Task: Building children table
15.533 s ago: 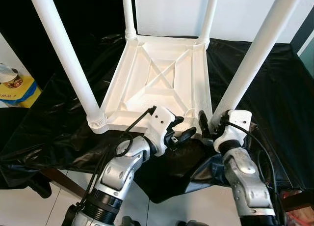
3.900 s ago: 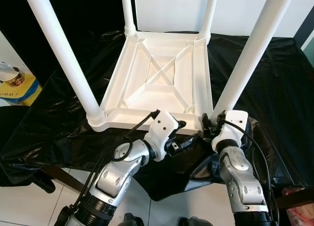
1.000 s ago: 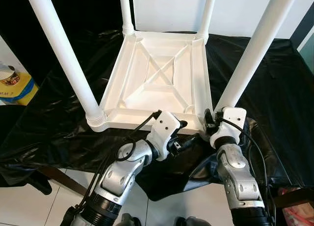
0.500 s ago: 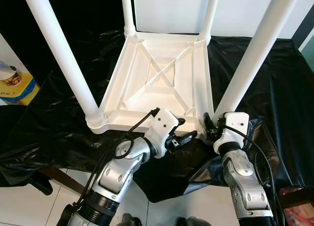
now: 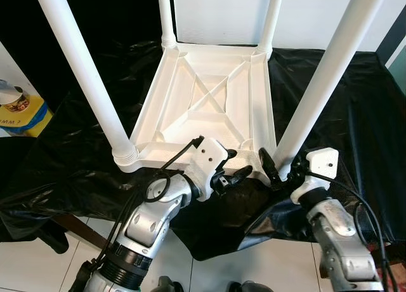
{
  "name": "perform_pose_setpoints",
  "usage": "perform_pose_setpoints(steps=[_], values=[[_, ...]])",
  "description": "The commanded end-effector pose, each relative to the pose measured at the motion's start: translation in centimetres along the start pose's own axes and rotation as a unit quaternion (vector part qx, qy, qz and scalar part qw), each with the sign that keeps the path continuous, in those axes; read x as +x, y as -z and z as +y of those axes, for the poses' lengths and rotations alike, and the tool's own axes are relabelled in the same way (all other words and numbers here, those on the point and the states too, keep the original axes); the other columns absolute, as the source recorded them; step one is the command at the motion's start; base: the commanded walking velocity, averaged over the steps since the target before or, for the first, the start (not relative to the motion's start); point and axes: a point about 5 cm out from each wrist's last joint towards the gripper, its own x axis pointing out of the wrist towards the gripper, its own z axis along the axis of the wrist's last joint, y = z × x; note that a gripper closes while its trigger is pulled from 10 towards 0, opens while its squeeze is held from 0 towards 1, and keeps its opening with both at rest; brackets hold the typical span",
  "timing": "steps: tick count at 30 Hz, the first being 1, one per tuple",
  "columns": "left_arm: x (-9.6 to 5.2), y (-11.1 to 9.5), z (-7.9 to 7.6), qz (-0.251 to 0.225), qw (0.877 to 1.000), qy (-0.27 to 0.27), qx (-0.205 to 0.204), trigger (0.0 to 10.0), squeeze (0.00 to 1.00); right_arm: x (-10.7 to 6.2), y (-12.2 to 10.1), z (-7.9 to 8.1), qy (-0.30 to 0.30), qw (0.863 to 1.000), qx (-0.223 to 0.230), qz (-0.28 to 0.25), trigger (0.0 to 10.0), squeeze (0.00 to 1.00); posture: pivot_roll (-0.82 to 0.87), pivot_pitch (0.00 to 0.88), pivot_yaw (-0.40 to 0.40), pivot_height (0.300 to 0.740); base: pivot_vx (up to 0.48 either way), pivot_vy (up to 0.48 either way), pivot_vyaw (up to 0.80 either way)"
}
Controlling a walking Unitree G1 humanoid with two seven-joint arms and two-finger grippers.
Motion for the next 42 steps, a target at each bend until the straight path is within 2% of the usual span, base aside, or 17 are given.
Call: perform_pose_setpoints(steps=[1,6,7,12,13,15,16,22,23,24,25,28,29,30,36,41,42], values=[[0.0,0.0,-0.1,0.003,1.000,0.028,-0.005,10.0,0.00,0.2,0.3,-0.3,-0.032,0.999,0.005,0.009,10.0,0.00,-0.13,0.080,-0.011,0.740,0.000,0.000,0.00],[0.0,0.0,-0.1,0.002,1.000,0.030,-0.005,10.0,0.00,0.6,0.5,-0.7,-0.050,0.999,0.004,0.015,10.0,0.00,-0.13,0.085,-0.011,0.740,0.000,0.000,0.00],[-0.1,0.0,-0.2,0.001,0.999,0.033,-0.011,10.0,0.00,1.6,0.9,-1.2,-0.080,0.996,-0.008,0.030,10.0,0.00,-0.12,0.094,-0.008,0.740,0.000,0.000,0.00],[-0.1,-0.1,-0.5,-0.004,0.999,0.038,-0.026,10.0,0.00,2.5,1.4,-1.6,-0.094,0.995,-0.015,0.038,10.0,0.00,-0.12,0.097,-0.007,0.740,0.000,0.000,0.00],[-0.1,0.0,-0.7,-0.004,0.999,0.040,-0.026,10.0,0.00,2.8,1.7,-1.8,-0.097,0.994,-0.016,0.042,7.6,0.00,-0.12,0.100,-0.007,0.740,0.000,0.000,0.00],[-0.1,0.0,-0.7,-0.004,0.999,0.040,-0.026,10.0,0.00,2.8,1.7,-1.8,-0.097,0.994,-0.016,0.042,7.6,0.00,-0.12,0.100,-0.007,0.740,0.000,0.000,0.00],[-0.1,0.1,-0.9,-0.003,0.999,0.043,-0.033,10.0,0.00,3.1,2.0,-1.9,-0.100,0.994,-0.015,0.046,0.0,0.00,-0.12,0.104,-0.010,0.740,0.000,0.000,0.00],[-0.2,0.3,-1.0,-0.001,0.999,0.036,-0.035,10.0,0.00,3.1,3.1,-2.3,-0.092,0.993,-0.015,0.070,0.0,0.00,-0.12,0.108,-0.017,0.740,0.000,0.000,0.00],[-0.2,0.3,-1.0,-0.001,0.999,0.032,-0.032,10.0,0.00,3.0,3.3,-2.4,-0.086,0.993,-0.014,0.075,1.2,0.00,-0.12,0.109,-0.018,0.740,0.000,0.000,0.00],[-0.2,0.3,-1.0,-0.001,0.999,0.032,-0.032,10.0,0.00,3.0,3.3,-2.4,-0.086,0.993,-0.014,0.075,1.2,0.00,-0.12,0.109,-0.018,0.740,0.000,0.000,0.00],[-0.2,0.4,-0.9,0.001,0.999,0.027,-0.027,10.0,0.00,2.9,3.4,-2.5,-0.079,0.994,-0.012,0.079,5.9,0.00,-0.12,0.111,-0.019,0.740,0.000,0.000,0.00],[-0.2,0.5,-0.8,0.002,0.999,0.023,-0.024,10.0,0.00,2.9,3.5,-2.6,-0.076,0.994,-0.010,0.081,5.9,0.00,-0.12,0.111,-0.019,0.740,0.000,0.000,0.00],[-0.1,0.6,-0.7,0.003,1.000,0.017,-0.023,10.0,0.00,2.8,3.5,-2.6,-0.066,0.994,0.000,0.084,10.0,0.00,-0.12,0.109,-0.017,0.740,0.000,0.000,0.00],[-0.1,0.6,-0.7,0.003,1.000,0.017,-0.023,10.0,0.00,2.8,3.5,-2.6,-0.066,0.994,0.000,0.084,10.0,0.00,-0.12,0.109,-0.017,0.740,0.000,0.000,0.00],[-0.1,1.1,-0.7,0.008,1.000,0.007,-0.010,10.0,0.00,3.0,3.9,-2.1,0.027,0.995,0.034,0.088,10.0,0.00,-0.13,0.096,-0.003,0.740,0.000,0.000,0.00],[-0.1,1.2,-0.6,0.010,1.000,0.009,-0.012,10.0,0.00,2.9,4.0,-1.4,0.058,0.994,0.024,0.092,10.0,0.00,-0.14,0.095,0.001,0.740,0.000,0.000,0.00],[0.0,1.2,-0.6,0.011,1.000,0.011,-0.011,10.0,0.00,2.7,4.1,-1.2,0.087,0.991,0.026,0.094,10.0,0.00,-0.15,0.097,0.008,0.740,0.000,0.000,0.00]])
